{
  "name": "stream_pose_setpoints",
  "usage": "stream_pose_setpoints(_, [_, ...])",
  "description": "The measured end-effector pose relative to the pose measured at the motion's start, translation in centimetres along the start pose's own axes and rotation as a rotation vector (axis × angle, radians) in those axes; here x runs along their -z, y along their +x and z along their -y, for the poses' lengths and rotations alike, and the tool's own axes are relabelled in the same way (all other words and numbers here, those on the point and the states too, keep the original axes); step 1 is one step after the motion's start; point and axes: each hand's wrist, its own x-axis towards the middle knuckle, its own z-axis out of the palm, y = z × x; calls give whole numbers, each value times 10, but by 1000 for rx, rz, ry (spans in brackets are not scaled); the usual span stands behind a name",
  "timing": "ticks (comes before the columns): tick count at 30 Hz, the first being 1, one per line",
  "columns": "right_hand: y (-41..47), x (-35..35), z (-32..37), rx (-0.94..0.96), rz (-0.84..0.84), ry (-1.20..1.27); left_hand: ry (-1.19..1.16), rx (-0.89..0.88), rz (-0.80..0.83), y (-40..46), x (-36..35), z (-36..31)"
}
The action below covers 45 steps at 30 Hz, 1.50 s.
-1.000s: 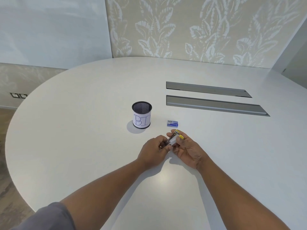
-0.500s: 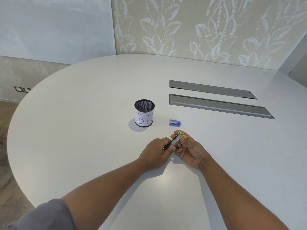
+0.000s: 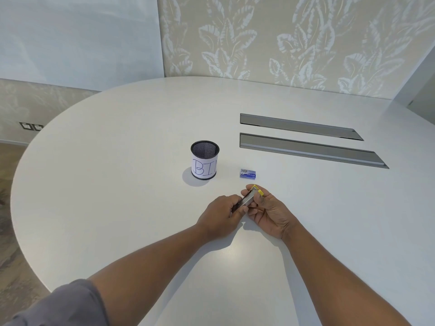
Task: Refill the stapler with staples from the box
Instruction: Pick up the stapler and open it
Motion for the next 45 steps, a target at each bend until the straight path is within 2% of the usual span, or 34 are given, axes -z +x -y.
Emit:
stream_pose_setpoints(25, [-5,-8,1,12,-72,2,-55,50,-20,0,0,-1])
stream_pose_setpoints(31, [-4,-16,-2,46,-188,5,-140,150,-107,1,2,-1])
stream_pose_setpoints(34, [-4,-23,-6,111,-289,-73,-161,182,-131,2,2,0])
stream_pose_setpoints(39, [-3,-32,-10,193,-366,-196,-145,165,-114,3,3,-2])
stream_pose_setpoints(41, [-5,-34,-11,214,-397,-242,-201,175,-98,2,5,-3])
stream_pose_setpoints(45, [-9,-35,-15,223,-389,-348,-476,282,-105,5,12,-7])
